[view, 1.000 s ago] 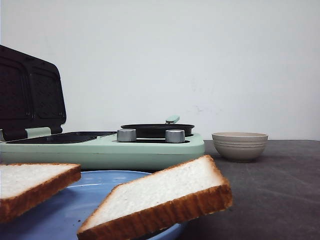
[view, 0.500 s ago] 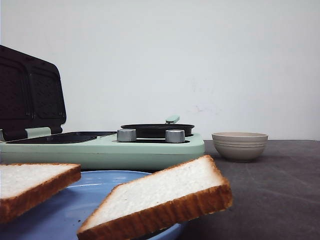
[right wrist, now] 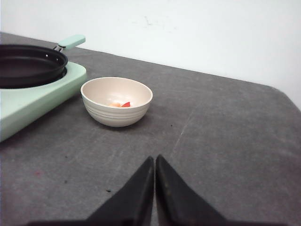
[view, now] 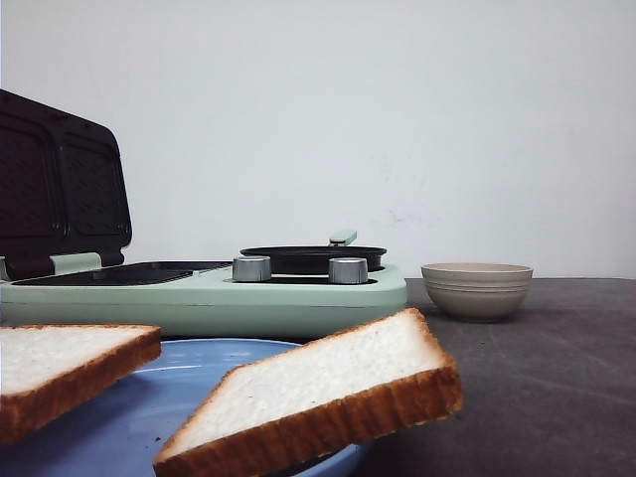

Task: Make breakfast with bread and shrimp

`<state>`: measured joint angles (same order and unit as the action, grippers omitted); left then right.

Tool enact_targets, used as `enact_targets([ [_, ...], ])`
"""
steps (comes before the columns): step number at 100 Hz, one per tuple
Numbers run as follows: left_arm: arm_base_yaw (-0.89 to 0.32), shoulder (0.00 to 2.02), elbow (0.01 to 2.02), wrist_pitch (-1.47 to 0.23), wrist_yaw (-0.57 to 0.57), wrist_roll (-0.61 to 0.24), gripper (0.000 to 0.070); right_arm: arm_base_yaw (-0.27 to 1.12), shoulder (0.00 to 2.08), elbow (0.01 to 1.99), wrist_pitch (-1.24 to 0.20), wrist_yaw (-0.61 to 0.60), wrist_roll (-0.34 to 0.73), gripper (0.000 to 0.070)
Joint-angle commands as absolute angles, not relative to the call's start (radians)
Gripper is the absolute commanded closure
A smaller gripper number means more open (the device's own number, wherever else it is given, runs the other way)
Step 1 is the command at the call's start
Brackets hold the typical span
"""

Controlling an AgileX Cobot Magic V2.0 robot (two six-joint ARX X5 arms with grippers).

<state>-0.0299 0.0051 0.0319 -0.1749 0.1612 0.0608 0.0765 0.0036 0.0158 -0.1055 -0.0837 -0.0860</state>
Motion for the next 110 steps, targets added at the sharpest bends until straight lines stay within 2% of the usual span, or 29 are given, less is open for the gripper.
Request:
enact_targets([
  [1,-0.028,0.004,0.015,-0.179,0.162,0.040,0.0700,0.074,0.004,0.013,-0.093,-0.086,-0.039,0.0700],
  [20,-0.028,0.004,0.015,-0.180,0.162,-0.100,0.0700,0.074,0.004,0.013,-0.094,-0.086,-0.005,0.0700],
  [49,-0.028,0.004,0.017,-0.187,0.162,-0.397,0.0699,0.074,0.004,0.013,-0.101,-0.078,0.270,0.0700],
  [59,-0.028,0.004,0.029,-0.214,0.175,-0.461,0.0697,0.075,0.004,0.022,-0.120,-0.080,0.344,0.0700],
  [74,-0.030,0.004,0.063,-0.238,0.234,-0.466,0.0696,0.075,0.006,0.094,-0.221,-0.078,0.393,0.0700],
  [88,-0.032,0.009,0.120,-0.247,0.237,-0.469,0.0694,0.075,0.042,0.185,-0.280,-0.078,0.414,0.0700],
  [98,-0.033,0.038,0.187,-0.285,0.236,-0.478,0.0694,0.075,0.106,0.273,-0.342,-0.084,0.442,0.0700],
  [110,-0.033,0.109,0.290,-0.370,0.237,-0.490,0.0693,0.075,0.233,0.403,-0.482,-0.110,0.445,0.0700],
])
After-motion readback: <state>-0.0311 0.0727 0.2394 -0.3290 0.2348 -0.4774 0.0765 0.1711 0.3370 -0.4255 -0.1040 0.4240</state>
